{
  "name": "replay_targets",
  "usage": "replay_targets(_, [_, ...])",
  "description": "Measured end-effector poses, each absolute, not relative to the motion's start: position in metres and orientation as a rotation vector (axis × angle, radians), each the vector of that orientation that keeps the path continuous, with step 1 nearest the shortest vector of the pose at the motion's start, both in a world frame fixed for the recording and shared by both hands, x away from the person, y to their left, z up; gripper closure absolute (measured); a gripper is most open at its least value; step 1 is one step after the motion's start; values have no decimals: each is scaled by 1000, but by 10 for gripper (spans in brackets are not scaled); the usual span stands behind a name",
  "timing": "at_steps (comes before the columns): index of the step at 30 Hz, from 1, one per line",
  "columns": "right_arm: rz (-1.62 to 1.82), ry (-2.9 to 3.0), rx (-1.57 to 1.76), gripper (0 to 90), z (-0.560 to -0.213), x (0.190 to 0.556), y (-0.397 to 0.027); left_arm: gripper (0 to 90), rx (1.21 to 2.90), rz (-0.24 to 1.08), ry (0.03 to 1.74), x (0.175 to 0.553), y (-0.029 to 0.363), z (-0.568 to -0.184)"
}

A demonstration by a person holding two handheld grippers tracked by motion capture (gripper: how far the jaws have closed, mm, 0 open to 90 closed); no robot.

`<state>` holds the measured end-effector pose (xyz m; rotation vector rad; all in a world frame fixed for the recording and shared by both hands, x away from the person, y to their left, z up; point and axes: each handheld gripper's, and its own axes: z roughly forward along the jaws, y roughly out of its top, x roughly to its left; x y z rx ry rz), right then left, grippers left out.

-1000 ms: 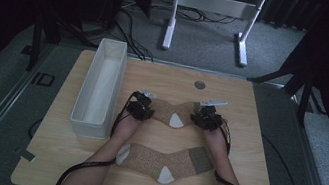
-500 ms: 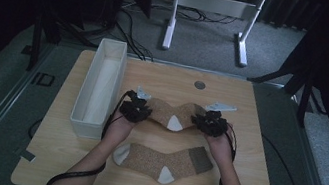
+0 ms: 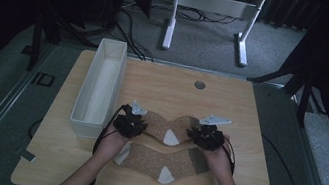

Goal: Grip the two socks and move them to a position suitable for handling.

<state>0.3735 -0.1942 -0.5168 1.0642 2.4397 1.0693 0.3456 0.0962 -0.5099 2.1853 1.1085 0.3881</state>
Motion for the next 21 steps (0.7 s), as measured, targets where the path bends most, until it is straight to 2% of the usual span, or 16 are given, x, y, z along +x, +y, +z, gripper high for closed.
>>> replay_targets(12, [1049, 2494, 1108, 759, -543, 367, -193, 774, 2221, 326, 1138, 344, 103, -539])
replay_targets(14, [1060, 2488, 1122, 753, -544, 367, -193, 716, 2196, 282, 1134, 344, 105, -541])
replay_targets(16, [1059, 2485, 1126, 738, -544, 368, -193, 581, 2195, 276, 1134, 345, 105, -541])
replay_targets(17, [1060, 2486, 1131, 727, -544, 368, -193, 549, 2200, 285, 1134, 345, 104, -541])
replay_targets(19, [1062, 2485, 1140, 670, -544, 369, -194, 466, 2205, 295, 1139, 346, 103, -541])
replay_targets(21, [1066, 2472, 1146, 602, -542, 368, -195, 431, 2200, 301, 1144, 346, 102, -540])
